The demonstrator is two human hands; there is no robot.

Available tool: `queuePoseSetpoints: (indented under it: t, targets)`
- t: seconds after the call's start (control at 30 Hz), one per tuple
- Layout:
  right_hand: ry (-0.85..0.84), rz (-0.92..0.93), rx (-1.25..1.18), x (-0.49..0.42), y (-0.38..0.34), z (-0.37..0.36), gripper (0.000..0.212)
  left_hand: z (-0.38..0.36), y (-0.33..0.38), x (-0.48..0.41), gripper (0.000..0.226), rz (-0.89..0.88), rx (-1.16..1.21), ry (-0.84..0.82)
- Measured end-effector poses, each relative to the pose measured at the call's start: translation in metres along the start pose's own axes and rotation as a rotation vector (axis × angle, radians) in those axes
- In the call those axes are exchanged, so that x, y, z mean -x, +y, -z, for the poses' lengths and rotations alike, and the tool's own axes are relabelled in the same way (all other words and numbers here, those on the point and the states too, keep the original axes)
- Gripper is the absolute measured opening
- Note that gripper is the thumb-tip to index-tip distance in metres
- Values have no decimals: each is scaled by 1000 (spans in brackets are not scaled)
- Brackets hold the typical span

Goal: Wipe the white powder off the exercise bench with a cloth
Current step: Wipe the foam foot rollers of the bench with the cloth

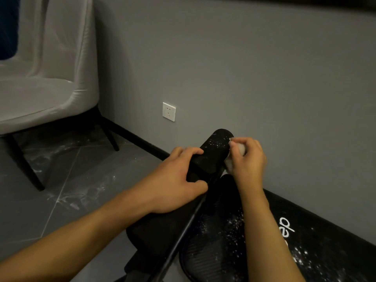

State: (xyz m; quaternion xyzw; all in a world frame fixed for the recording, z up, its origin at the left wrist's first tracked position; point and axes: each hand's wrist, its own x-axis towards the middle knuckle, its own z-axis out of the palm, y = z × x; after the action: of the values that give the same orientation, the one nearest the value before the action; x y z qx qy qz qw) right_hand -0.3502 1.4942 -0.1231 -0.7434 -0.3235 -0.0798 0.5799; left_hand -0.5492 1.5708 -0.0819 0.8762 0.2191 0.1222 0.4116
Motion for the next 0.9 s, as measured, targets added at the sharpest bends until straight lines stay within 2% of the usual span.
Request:
queuePoseSetpoints:
  t: [0.17,0.3,0.4,0.57,0.73,0.83,0.9]
  targets:
    - [-7,18,-58,21,3,0,22,0,-1,3,79,-1,11,-13]
    - [-1,-2,-4,-1,-3,-5,14,1,2,1,89,11,-41,-21]
    - [4,2,-22,-10,-10,-7,25,1,1,2,87,18,-33,-26]
    - [-95,76,-119,13,-8,2,18,1,0,1,89,20,-54,-30]
    - [22,2,-91,-5,-3,-8,14,0,0,0,83,23,-42,-27]
    - [-98,151,-136,15,-4,-1,17,1,0,0,87,21,-36,-27]
    - [-164,187,-172,12,-4,4,24,1,-1,-1,84,18,-31,-30]
